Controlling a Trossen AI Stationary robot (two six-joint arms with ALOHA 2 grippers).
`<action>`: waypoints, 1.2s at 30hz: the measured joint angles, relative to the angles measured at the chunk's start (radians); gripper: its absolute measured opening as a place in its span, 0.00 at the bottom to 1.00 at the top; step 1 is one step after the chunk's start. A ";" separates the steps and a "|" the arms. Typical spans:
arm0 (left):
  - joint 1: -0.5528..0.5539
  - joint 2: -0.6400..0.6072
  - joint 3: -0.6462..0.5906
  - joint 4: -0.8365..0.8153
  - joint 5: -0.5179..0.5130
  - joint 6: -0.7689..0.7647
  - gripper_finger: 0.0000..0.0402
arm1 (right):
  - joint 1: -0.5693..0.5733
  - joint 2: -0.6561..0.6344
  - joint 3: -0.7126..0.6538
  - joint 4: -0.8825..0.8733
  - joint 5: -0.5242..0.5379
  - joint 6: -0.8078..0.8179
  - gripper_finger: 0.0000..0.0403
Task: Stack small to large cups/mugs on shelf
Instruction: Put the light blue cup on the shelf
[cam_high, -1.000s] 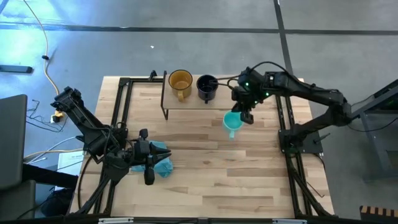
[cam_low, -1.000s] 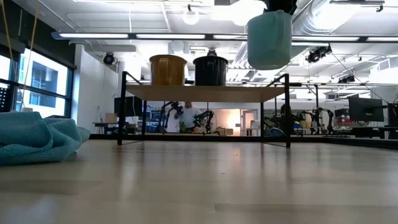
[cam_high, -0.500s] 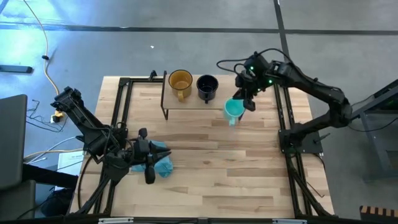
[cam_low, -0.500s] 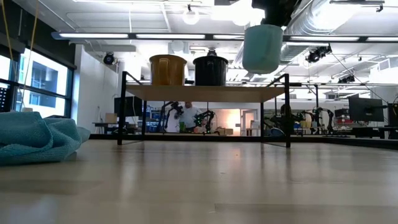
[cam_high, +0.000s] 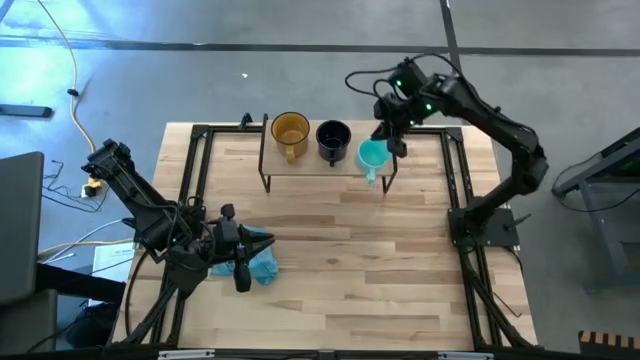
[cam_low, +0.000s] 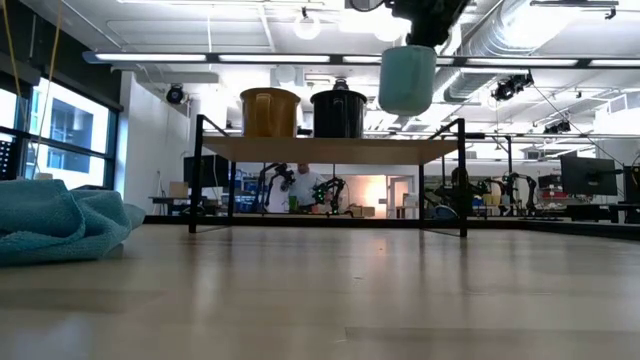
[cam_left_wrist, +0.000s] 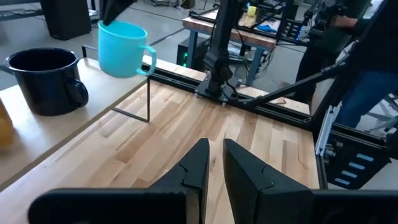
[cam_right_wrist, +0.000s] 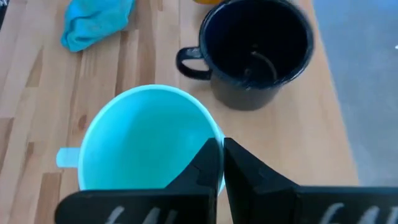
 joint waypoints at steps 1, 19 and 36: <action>0.000 0.000 0.000 0.000 0.000 -0.003 0.09 | -0.006 0.026 0.045 -0.034 -0.001 -0.016 0.00; 0.000 0.000 0.000 -0.005 -0.013 -0.024 0.09 | -0.115 0.250 0.289 -0.246 -0.053 -0.168 0.00; 0.000 0.000 0.000 -0.016 -0.026 -0.033 0.09 | -0.160 0.284 0.289 -0.192 -0.108 -0.202 0.00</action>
